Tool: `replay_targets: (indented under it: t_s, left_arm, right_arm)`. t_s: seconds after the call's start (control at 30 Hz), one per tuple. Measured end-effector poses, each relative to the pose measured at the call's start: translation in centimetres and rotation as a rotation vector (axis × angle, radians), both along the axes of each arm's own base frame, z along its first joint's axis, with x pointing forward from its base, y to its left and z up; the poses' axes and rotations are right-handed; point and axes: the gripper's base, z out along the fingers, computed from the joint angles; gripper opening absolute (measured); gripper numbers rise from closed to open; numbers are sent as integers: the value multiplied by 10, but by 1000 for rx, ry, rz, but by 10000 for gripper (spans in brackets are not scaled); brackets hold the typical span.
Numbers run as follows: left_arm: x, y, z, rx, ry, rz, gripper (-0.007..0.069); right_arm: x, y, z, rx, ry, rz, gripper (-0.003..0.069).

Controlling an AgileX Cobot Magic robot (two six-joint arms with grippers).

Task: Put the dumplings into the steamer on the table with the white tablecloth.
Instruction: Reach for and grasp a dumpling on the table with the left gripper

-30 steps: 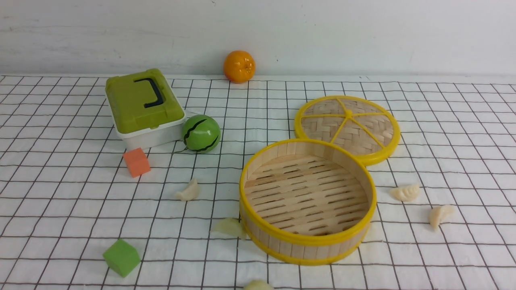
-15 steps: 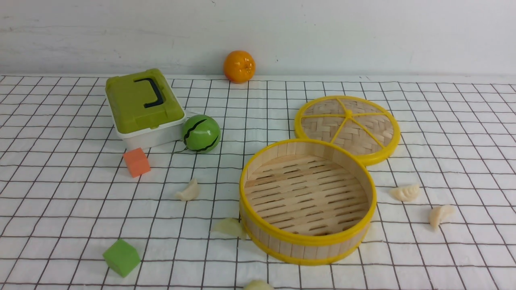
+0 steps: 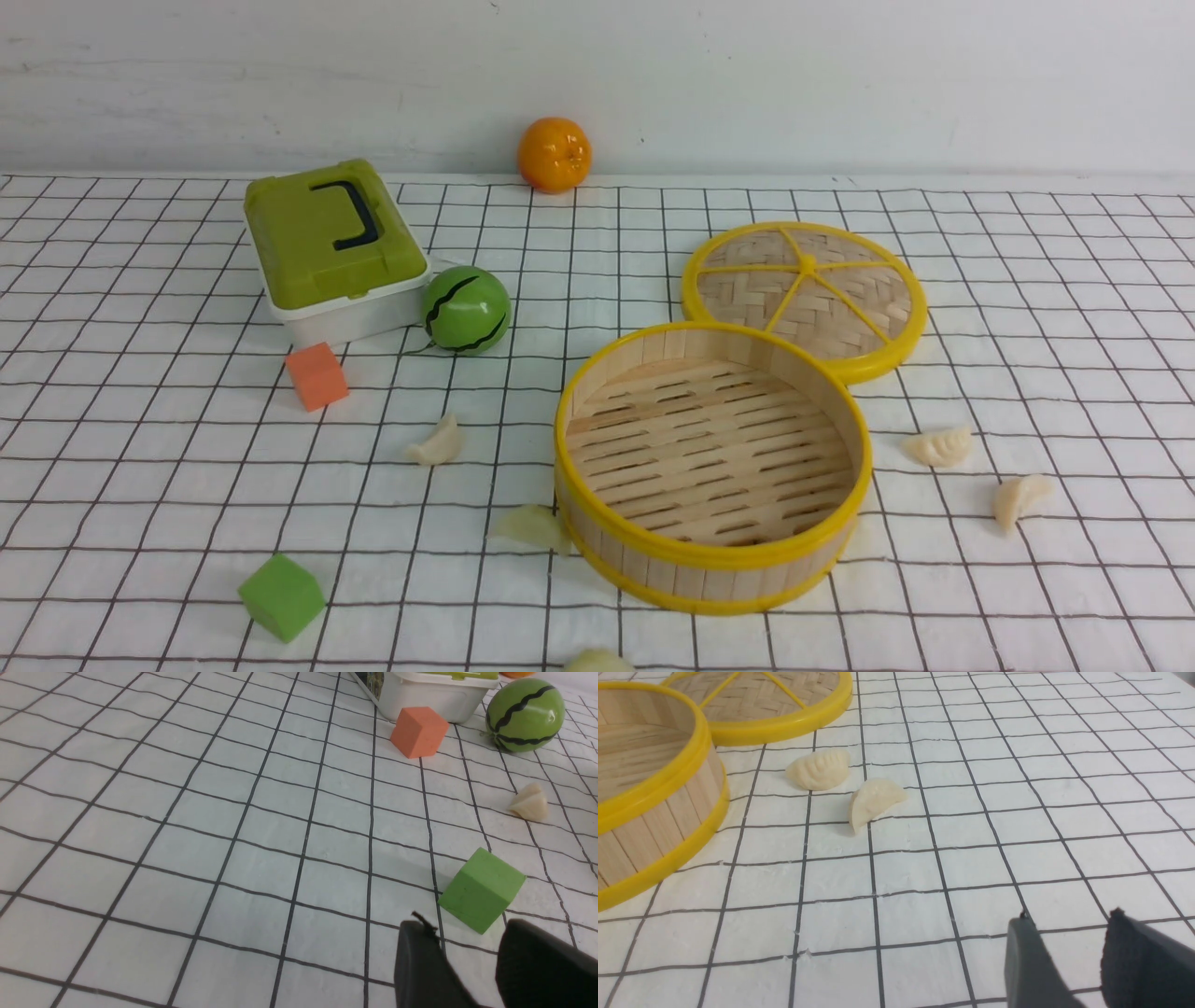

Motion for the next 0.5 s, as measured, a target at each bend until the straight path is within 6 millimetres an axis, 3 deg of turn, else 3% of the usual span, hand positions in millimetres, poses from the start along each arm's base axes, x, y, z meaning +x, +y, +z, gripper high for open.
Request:
replay_targets:
  t_s: [0.5]
  left_arm:
    - [0, 0, -1, 0, 9, 0, 239]
  right_arm:
    - [0, 0, 0, 0, 0, 0, 240]
